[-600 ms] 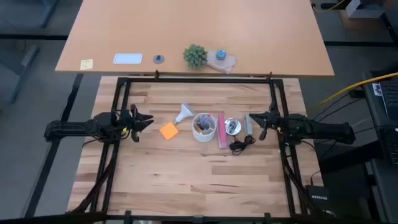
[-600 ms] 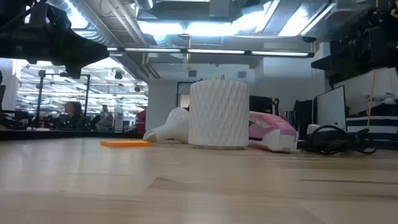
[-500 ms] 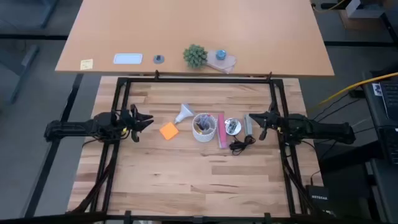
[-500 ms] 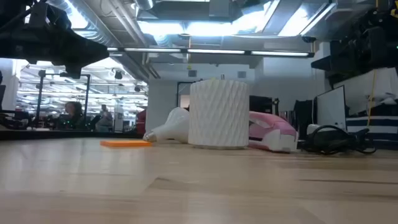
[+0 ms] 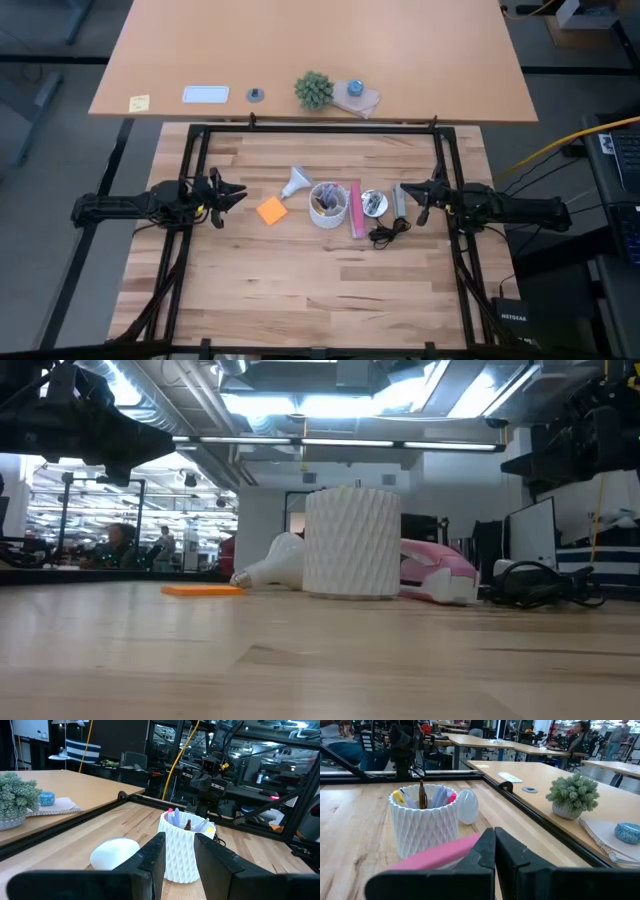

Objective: Screw lightbulb
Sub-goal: Move the lamp to the center of the table

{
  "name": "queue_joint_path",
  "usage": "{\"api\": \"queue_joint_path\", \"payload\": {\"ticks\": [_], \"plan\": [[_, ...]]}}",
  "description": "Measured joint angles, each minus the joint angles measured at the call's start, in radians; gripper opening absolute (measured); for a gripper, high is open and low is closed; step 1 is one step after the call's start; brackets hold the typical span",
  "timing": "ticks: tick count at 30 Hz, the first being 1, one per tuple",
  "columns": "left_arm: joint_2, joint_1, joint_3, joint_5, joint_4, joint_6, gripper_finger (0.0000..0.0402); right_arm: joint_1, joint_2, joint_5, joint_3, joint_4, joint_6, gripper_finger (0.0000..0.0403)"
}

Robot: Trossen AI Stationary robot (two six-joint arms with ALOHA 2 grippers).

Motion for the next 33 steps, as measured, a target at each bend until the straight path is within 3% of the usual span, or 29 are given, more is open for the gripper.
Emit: {"api": "queue_joint_path", "payload": {"ticks": [19,25,33], "plan": [[0.000,0.000,0.000,0.000,0.000,0.000,0.0093,0.000,0.000,0.000,0.000,0.000,0.001,0.0003],[0.000,0.000,0.000,0.000,0.000,0.000,0.0093,0.000,0.000,0.010,0.000,0.005,-0.272,0.0003],[0.000,0.000,0.000,0.000,0.000,0.000,0.0093,0.000,0.000,0.011,0.000,0.003,-0.293,0.0003]]}}
